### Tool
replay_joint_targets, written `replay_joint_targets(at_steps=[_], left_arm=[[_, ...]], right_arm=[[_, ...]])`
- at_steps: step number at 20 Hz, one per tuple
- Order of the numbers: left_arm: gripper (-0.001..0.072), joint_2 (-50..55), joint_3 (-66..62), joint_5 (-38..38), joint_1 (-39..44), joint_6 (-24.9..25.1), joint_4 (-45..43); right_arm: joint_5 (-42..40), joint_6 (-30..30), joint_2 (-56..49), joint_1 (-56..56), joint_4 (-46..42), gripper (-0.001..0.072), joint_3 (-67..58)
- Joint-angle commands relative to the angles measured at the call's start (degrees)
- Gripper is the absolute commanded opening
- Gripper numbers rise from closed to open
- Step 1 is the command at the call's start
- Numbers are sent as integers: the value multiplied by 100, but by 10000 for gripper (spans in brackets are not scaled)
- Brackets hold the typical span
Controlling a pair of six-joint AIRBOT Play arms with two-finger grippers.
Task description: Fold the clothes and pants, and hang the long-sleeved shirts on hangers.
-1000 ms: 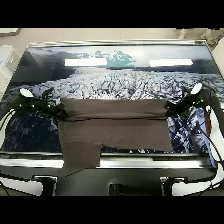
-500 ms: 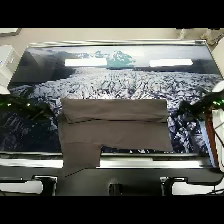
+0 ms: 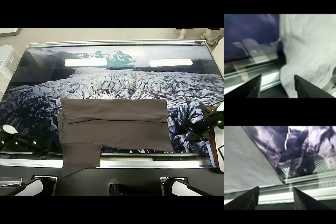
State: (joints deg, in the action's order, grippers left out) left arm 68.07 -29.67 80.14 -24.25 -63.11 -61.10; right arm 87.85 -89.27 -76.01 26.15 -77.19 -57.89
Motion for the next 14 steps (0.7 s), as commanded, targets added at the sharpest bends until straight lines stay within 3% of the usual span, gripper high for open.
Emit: replay_joint_targets(at_steps=[1, 6, 7, 8, 9, 10, 12, 14], left_arm=[[437, -133, 538, -297, 105, 315, 308], [427, -105, 595, -820, 699, 92, 599], [383, -63, 595, -804, 841, 92, 769], [288, -35, 595, -752, 960, 90, 874], [183, -31, 592, -693, 1064, 72, 883], [24, -31, 590, -603, 1093, 98, 861], [26, -33, 590, -514, 1075, 122, 859], [25, -68, 588, -455, 1075, 164, 855]], right_arm=[[111, 39, 149, 11, 17, 510, 168], [199, 35, 221, 11, 17, 510, 168], [203, 37, 240, 11, 13, 510, 168], [205, 37, 260, 13, -4, 511, 168], [208, 37, 269, 11, -7, 511, 184], [195, 37, 313, 11, -4, 511, 282], [-17, 39, 511, 11, 26, 515, 828], [-350, 223, 695, 7, 199, 563, 1515]])
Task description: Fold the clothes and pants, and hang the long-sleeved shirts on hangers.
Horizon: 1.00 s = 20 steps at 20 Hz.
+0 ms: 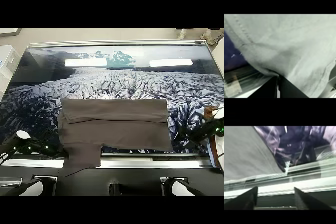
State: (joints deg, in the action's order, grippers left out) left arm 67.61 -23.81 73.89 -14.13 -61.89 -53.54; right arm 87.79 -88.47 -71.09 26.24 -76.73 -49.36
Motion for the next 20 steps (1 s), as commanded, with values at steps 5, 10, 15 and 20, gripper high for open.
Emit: replay_joint_targets(at_steps=[5, 10, 15, 20], left_arm=[[25, -107, -55, 240, 63, 35, 94], [25, -107, -79, 267, 63, 15, 94], [26, -122, -79, 326, 63, 17, 96], [25, -592, -905, 540, 63, -199, 107]], right_arm=[[-1067, 260, 210, -2, 323, 562, 1217], [-1840, 262, 208, -2, 890, 510, 1436], [-2031, 262, 210, -2, 1078, 29, 1541], [-1427, 831, 216, -2, 1545, 32, 844]])
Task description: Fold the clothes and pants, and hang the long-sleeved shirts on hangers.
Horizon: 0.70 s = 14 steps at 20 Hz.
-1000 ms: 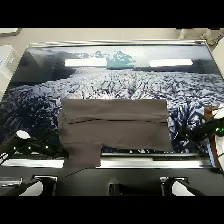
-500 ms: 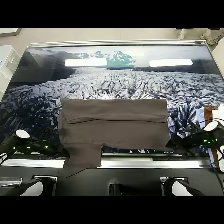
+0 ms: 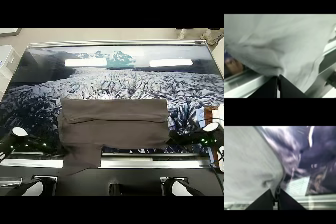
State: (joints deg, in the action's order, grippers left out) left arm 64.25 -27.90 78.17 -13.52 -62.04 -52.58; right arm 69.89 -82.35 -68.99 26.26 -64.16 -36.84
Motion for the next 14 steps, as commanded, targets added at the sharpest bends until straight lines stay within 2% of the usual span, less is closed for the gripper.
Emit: replay_joint_targets(at_steps=[1, 2, 4, 8, 10, 14], left_arm=[[25, -365, -885, 76, 2, -299, 11], [24, -398, -1329, -44, 2, -446, 0], [25, -190, -2109, -535, 35, -1073, -28], [24, 962, -3357, -872, 302, -1067, -33], [25, 1528, -3928, -1034, 282, -1182, -33], [25, 2562, -4951, -1071, 352, -1327, -28]], right_arm=[[433, 111, 7, -4, 306, 31, -774], [492, -68, -2, -35, 289, 31, -1145], [315, -345, -109, -337, 87, 30, -1744], [-710, -942, -1056, -1150, -107, 32, -2653], [-920, -1180, -1652, -1226, -94, 32, -3108], [-1154, -1191, -2465, -1228, 70, 33, -3842]])
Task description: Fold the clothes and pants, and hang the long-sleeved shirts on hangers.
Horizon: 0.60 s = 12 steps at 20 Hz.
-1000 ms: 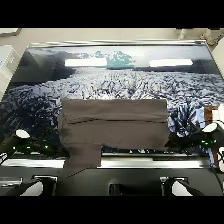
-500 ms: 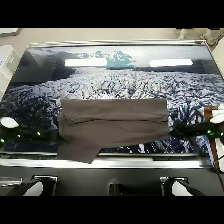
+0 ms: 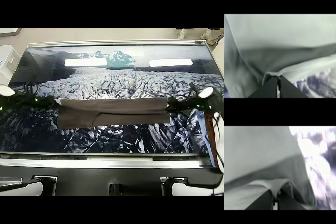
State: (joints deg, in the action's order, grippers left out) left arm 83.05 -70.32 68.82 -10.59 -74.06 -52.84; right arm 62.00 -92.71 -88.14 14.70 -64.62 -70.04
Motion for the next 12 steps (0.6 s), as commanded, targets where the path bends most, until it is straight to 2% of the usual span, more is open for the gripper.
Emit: replay_joint_targets(at_steps=[1, 3, 5, 8, 9, 10, 11, 12], left_arm=[[25, 892, -870, -138, 120, -122, -2], [26, 1233, -999, -256, 264, -122, -4], [26, 1508, -994, -396, 354, -155, -2], [33, 1735, -994, -372, 319, -531, -2], [81, 1725, -999, -369, 289, -555, 0], [239, 1698, -1043, -286, 240, -551, 37], [469, 1690, -1158, -103, 186, -549, 39], [545, 1687, -1349, 188, 105, -540, 37]], right_arm=[[-575, -153, -610, -72, 293, 33, -557], [-833, -153, -719, -74, 693, 34, -557], [-699, -155, -887, -74, 887, 34, -542], [-514, -153, -992, -72, 789, 35, -542], [-535, -155, -964, -57, 802, 48, -546], [-640, -153, -896, -48, 800, 148, -546], [-649, -146, -793, -2, 802, 279, -546], [-658, -35, -664, 101, 796, 448, -549]])
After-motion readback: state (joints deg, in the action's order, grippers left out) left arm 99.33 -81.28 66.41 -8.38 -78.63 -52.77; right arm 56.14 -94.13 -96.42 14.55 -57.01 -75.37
